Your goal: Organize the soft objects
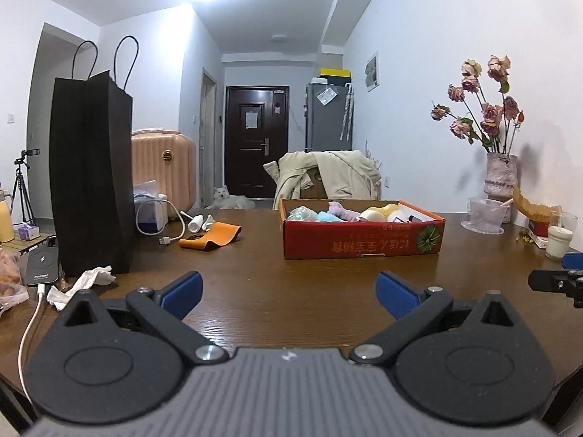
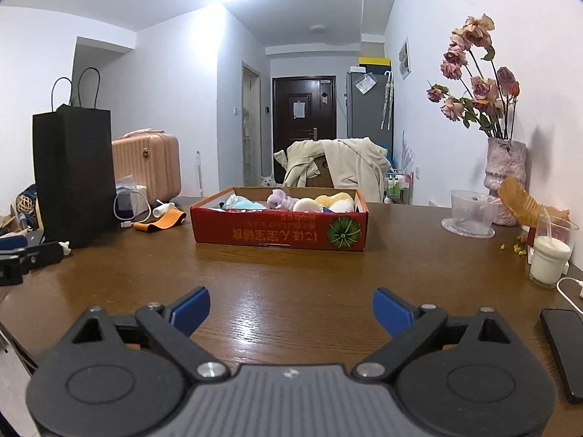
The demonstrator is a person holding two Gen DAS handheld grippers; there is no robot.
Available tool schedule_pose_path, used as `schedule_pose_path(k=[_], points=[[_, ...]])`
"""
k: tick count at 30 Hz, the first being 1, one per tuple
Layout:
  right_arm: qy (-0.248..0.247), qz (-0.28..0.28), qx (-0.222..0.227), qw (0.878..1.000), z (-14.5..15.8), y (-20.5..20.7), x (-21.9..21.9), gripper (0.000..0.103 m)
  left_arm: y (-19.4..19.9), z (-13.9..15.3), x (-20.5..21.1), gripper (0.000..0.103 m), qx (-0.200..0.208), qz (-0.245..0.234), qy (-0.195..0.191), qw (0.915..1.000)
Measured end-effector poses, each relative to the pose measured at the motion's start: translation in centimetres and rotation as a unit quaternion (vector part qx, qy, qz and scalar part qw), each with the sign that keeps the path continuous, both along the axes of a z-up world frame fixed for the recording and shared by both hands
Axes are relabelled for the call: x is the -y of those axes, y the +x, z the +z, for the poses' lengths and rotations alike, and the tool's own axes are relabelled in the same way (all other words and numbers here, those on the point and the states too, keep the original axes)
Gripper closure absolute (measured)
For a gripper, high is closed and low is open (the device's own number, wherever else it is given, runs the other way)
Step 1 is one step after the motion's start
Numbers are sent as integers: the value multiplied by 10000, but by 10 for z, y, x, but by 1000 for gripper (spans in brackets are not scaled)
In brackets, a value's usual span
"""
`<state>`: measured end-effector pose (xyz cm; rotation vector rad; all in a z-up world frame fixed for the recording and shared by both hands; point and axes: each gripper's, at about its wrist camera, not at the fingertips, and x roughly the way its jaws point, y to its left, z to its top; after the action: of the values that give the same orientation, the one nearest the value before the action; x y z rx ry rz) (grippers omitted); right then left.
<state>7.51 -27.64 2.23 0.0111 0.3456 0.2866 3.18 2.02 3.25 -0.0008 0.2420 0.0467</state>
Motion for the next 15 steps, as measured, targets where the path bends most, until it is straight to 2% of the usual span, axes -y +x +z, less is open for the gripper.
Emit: schedule_pose_path(k=[15], points=[[44,-28,-35,10000,-1,0,-1,7,0,0,0,0,67,-49,25,10000]])
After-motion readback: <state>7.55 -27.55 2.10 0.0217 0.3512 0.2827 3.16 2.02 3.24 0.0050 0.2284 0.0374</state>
